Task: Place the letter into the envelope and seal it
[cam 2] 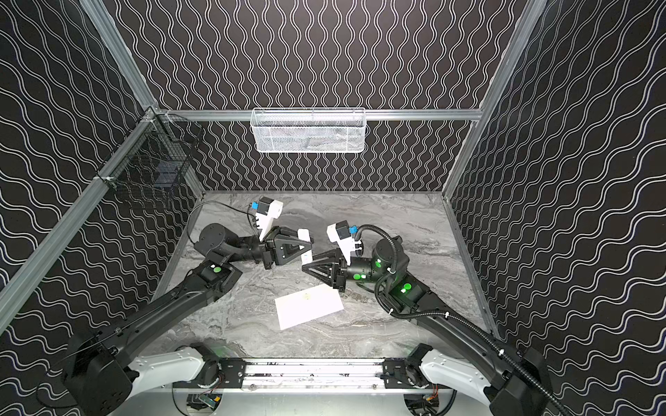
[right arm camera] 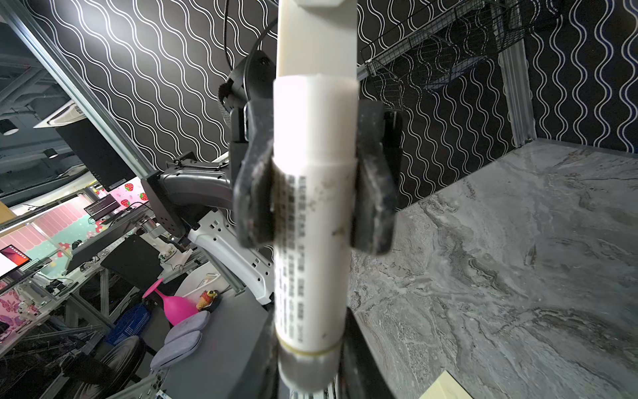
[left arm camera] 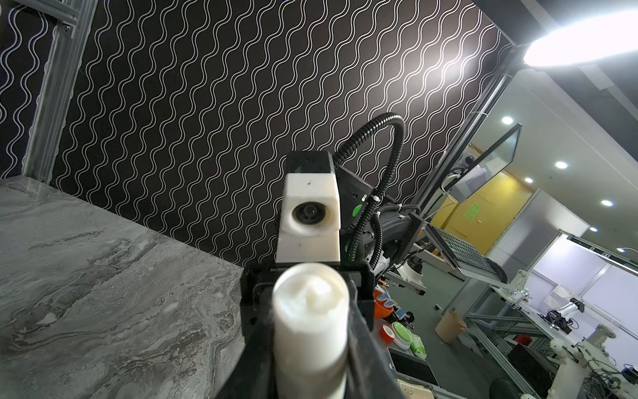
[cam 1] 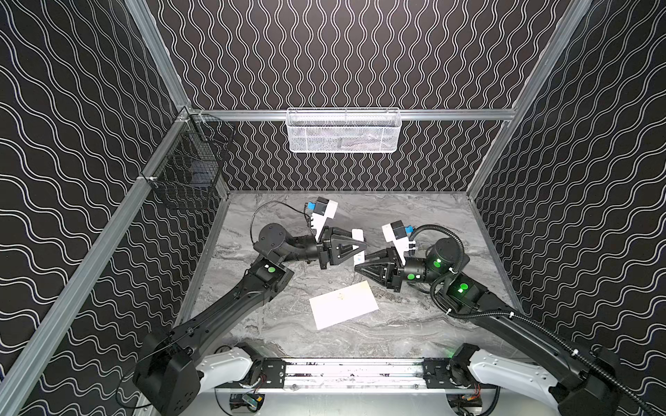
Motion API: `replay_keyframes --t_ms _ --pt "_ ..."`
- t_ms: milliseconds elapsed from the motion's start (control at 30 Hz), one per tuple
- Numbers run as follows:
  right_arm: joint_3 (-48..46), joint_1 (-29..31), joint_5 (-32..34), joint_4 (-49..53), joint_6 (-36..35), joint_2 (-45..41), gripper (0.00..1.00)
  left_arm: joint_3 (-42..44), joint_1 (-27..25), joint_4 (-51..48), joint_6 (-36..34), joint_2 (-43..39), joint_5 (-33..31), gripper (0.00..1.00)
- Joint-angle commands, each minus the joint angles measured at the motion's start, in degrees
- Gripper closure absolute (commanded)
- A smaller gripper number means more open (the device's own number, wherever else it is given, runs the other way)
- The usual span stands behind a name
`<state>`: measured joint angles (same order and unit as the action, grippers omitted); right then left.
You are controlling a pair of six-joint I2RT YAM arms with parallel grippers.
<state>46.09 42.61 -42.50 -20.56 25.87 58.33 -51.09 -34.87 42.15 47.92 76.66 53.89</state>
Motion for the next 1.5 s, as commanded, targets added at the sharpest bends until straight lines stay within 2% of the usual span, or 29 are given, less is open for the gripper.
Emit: replay_keyframes --t_ms 0,100,533,633,733,833,900,1000,1067,1133,1233,1367,1433,1467 --pt "1.4 0.0 0.9 -0.7 -1.5 -0.7 0.90 -0.4 -0.1 -3.2 -2.1 -0.2 -0.5 0.69" --pt "2.3 0.0 1.7 1.3 -2.5 -0.5 0.93 -0.2 -0.2 -4.3 -2.9 -0.2 -0.5 0.62" --pt "3.0 0.0 6.3 3.0 -3.7 -0.2 0.94 2.1 -1.0 -3.5 -3.3 -0.6 -1.1 0.63" --pt "3.4 0.0 6.6 3.4 -4.2 0.2 0.94 2.1 -1.2 -4.0 -3.7 -0.6 -1.0 0.67" --pt "3.7 0.1 6.7 3.9 -4.5 0.6 0.92 2.0 -1.2 -5.1 -4.5 -0.9 -1.1 0.79" --pt "3.7 0.0 7.0 3.9 -4.6 0.6 0.89 1.7 -1.2 -7.5 -6.2 -1.3 -1.5 0.85" --pt "3.9 0.0 7.2 4.6 -4.6 0.3 0.82 1.2 -1.2 -10.4 -8.2 -1.8 -1.9 0.90" --pt "4.8 0.0 7.7 9.7 -5.1 -1.6 0.53 0.1 -1.2 -16.6 -13.0 -2.6 -2.7 0.96" --pt "6.2 0.0 9.0 16.6 -7.0 -3.9 0.39 -1.2 -1.2 -23.6 -18.4 -3.1 -4.1 1.00" --pt "7.0 -0.2 10.6 22.4 -10.2 -6.2 0.30 -3.4 -1.8 -32.8 -25.6 -3.7 -6.2 1.00" --pt "11.6 -1.9 8.2 28.4 -14.1 -4.8 0.26 -6.8 -3.9 -42.9 -33.8 -4.0 -8.1 1.00" --pt "18.1 -3.2 3.6 33.2 -17.7 -0.6 0.28 -8.4 -4.8 -48.4 -38.0 -4.3 -8.0 1.00" --pt "19.1 -3.4 1.5 33.1 -18.0 0.6 0.42 -9.1 -5.3 -50.4 -39.6 -4.2 -7.7 1.00" --pt "19.4 -3.6 1.2 33.1 -18.0 1.0 0.44 -9.3 -5.5 -51.0 -39.9 -4.2 -7.7 1.00"
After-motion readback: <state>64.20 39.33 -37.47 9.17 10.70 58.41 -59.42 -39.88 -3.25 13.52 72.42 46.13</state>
